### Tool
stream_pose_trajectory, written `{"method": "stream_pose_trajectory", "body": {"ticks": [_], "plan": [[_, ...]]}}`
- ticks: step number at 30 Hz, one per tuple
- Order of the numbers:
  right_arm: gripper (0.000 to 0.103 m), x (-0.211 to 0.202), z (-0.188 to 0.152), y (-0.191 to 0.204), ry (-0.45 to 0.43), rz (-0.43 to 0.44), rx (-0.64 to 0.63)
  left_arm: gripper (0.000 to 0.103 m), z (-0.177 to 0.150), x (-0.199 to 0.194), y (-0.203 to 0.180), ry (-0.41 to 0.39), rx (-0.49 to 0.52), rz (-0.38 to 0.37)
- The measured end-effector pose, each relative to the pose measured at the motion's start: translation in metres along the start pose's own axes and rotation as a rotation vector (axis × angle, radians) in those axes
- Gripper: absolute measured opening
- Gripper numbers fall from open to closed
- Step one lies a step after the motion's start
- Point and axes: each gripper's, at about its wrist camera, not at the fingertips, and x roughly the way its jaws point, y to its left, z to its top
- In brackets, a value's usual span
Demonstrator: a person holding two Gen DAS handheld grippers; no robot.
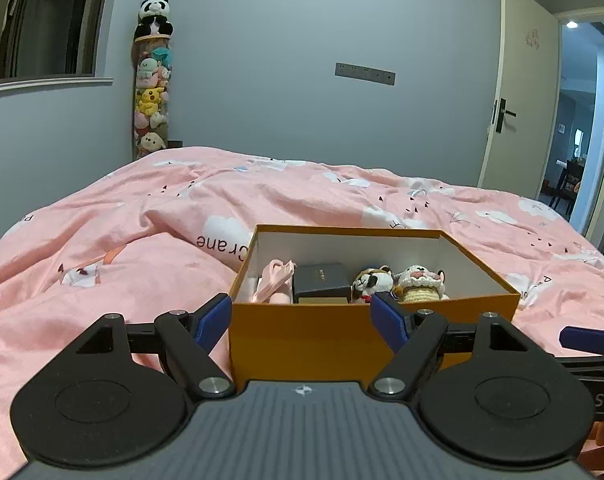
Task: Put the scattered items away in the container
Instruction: 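Withdraw both tools up and away from the orange box, then reach the left tool down to the feather toy and grasp it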
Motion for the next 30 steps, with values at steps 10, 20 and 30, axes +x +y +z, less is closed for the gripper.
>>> {"method": "stream_pose_trajectory", "body": {"ticks": [10,20,30], "plan": [[0.100,-0.015,-0.018,-0.010,0.049,-0.013,0.071,0.090,-0.020,-0.014,0.007,0.156,0.021,-0.065],[0.095,-0.006,-0.048,-0.002,0.258,0.038,-0.021,0.086,-0.047,-0.009,-0.009,0.366,0.116,-0.152],[0.054,0.005,-0.067,0.013,0.345,0.038,-0.229,0.069,-0.063,0.005,-0.015,0.495,0.159,-0.172]]}}
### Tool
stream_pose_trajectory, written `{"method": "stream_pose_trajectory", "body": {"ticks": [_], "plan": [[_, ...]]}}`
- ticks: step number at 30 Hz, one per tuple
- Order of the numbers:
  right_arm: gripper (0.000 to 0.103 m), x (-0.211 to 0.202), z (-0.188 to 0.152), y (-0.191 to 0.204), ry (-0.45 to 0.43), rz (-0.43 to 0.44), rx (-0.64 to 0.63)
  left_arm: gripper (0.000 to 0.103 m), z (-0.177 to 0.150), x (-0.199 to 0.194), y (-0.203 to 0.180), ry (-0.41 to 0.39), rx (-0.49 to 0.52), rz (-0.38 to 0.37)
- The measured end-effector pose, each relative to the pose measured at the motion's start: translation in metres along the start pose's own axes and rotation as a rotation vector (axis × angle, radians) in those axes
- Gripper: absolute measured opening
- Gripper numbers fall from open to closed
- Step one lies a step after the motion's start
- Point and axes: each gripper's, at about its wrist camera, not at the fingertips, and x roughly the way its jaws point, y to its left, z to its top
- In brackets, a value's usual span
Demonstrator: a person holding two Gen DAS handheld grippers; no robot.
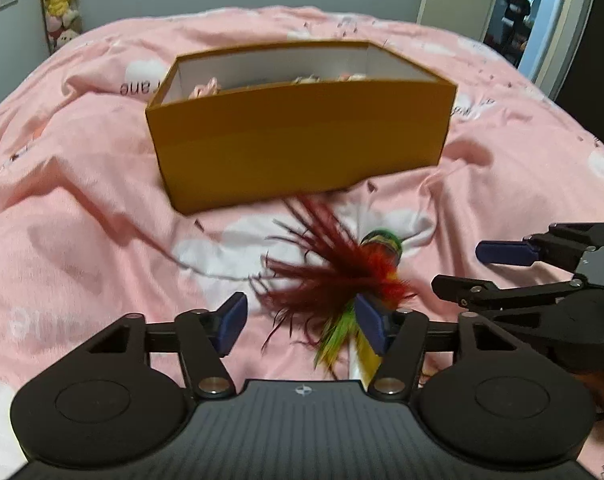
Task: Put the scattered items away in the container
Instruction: 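Reach the left tool down to the feather toy and grasp it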
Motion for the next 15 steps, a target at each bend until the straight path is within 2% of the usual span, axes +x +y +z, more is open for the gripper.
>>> {"method": "stream_pose_trajectory", "body": {"ticks": [8,15], "plan": [[0.045,0.016,-0.002,0.028,0.025,0.021,-0.207,0.069,0.000,0.025,0.004,0.089,-0.007,0.028],[0.045,0.027,-0.004,0.047,0.027,0.031,-0.353,0.069,0.005,0.041,0.013,0.127,-0.025,0.062]]}}
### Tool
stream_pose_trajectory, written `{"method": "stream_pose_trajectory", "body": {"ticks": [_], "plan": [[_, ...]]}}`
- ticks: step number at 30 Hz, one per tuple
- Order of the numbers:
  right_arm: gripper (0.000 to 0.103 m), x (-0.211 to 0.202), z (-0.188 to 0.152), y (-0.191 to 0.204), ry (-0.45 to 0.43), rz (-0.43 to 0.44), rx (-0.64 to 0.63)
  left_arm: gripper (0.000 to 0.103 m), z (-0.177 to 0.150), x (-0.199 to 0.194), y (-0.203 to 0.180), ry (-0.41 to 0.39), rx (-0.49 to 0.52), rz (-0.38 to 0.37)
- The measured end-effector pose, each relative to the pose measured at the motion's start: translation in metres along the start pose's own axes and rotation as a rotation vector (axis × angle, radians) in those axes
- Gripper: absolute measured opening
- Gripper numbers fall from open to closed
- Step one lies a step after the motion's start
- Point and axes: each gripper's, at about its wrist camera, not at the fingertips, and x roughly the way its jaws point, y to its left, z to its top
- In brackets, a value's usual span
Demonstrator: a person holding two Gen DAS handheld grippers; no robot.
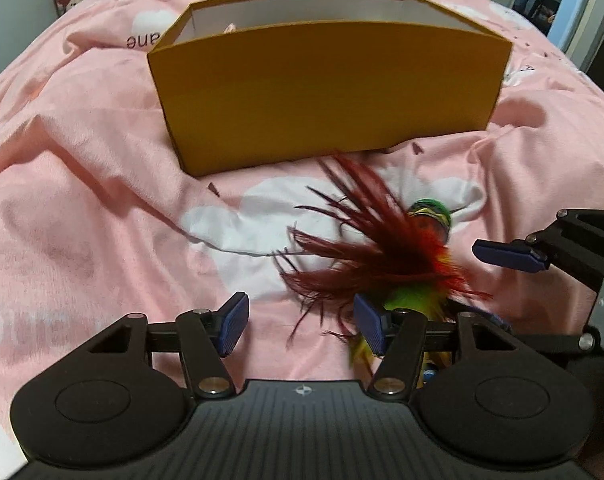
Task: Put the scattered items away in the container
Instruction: 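Reach the left tool down to the feather toy and grasp it, then lift the feather toy with the left tool while the right tool approaches the Vaseline tube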
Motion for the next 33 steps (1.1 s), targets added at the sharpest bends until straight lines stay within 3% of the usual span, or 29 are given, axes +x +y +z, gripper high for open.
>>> {"method": "stream_pose_trajectory", "body": {"ticks": [11,14,18,24,31,33], "plan": [[0.045,0.027,0.018,0.009,-0.019,0.059,-0.086,0.069,0.013,0.012,0.027,-0.009,-0.120,0.051],[0.023,0.033,0.023,0.007,-0.029,0.043,-0.070,0.069,0.015,0.016,0.031,-0.003,-0.137,0.052],[0.015,0.032,0.027,-0.007,-0.068,0.026,0.015,0.069,0.016,0.017,0.030,-0.013,-0.134,0.027],[0.014,0.031,0.031,-0.033,-0.107,-0.065,0.142,0.069,0.017,0.017,0.026,-0.022,-0.116,-0.022],[0.017,0.034,0.025,-0.057,-0.072,-0.057,0.239,0.069,0.019,0.019,0.010,-0.029,-0.058,-0.101],[0.026,0.031,0.026,-0.054,-0.065,-0.059,0.220,0.069,0.021,0.023,0.007,-0.020,-0.046,-0.124]]}}
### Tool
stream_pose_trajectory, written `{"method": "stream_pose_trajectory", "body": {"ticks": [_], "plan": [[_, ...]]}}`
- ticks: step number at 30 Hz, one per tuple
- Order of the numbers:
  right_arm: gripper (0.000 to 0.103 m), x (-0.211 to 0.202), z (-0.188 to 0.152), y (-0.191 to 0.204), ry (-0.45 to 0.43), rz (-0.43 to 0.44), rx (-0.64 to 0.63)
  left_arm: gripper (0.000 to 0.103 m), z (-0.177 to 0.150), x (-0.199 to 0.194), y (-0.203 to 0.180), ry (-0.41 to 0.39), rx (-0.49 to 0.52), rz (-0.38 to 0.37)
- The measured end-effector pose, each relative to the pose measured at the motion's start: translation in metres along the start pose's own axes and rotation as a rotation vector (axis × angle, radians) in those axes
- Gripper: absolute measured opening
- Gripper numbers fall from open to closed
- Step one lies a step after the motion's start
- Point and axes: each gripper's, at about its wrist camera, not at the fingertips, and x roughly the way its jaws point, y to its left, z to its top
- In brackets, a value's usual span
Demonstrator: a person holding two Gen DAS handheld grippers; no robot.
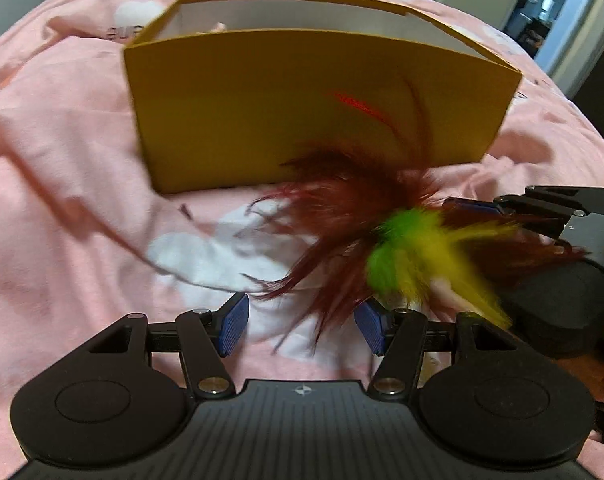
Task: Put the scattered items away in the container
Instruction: 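Lift the feather toy with the left tool while the right tool approaches the Vaseline tube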
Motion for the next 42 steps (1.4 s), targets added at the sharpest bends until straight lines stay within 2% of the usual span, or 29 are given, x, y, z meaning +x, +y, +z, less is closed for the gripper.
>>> {"method": "stream_pose_trajectory", "body": {"ticks": [3,8,15,20,23,24,27,30,36,37,40,42], "plan": [[0.030,-0.003,-0.003,0.000,0.013,-0.005,-0.014,0.069,0.003,0.006,-0.002,0.004,-0.002,-0.023],[0.035,0.002,-0.006,-0.002,0.078,-0.018,0.003,0.069,0.011,0.013,-0.005,-0.022,-0.030,-0.116],[0.035,0.002,-0.018,-0.004,0.120,-0.019,-0.033,0.069,0.019,0.024,-0.023,-0.051,0.002,-0.168],[0.036,0.002,-0.024,-0.002,0.151,-0.018,-0.082,0.066,0.029,0.035,-0.025,-0.069,-0.058,-0.211],[0.036,0.005,-0.026,-0.002,0.155,-0.012,-0.082,0.051,0.033,0.042,-0.030,-0.081,-0.062,-0.214],[0.036,0.006,-0.026,-0.002,0.157,-0.007,-0.079,0.042,0.033,0.044,-0.030,-0.085,-0.069,-0.223],[0.036,0.007,-0.028,-0.002,0.158,0.010,-0.071,0.026,0.033,0.045,-0.031,-0.097,-0.081,-0.234],[0.036,0.006,-0.028,-0.004,0.156,0.040,-0.054,0.017,0.032,0.038,-0.027,-0.112,-0.088,-0.247],[0.036,-0.002,-0.025,-0.007,0.165,0.127,-0.003,0.017,0.031,0.008,-0.017,-0.107,-0.079,-0.201],[0.036,-0.004,-0.025,-0.007,0.171,0.150,0.006,0.017,0.030,0.004,-0.016,-0.088,-0.071,-0.175],[0.036,-0.010,-0.026,-0.006,0.207,0.233,0.037,0.017,0.024,-0.006,-0.010,0.005,-0.017,-0.038],[0.036,-0.013,-0.027,-0.002,0.232,0.279,0.043,0.017,0.018,-0.010,-0.004,0.075,-0.010,-0.011]]}}
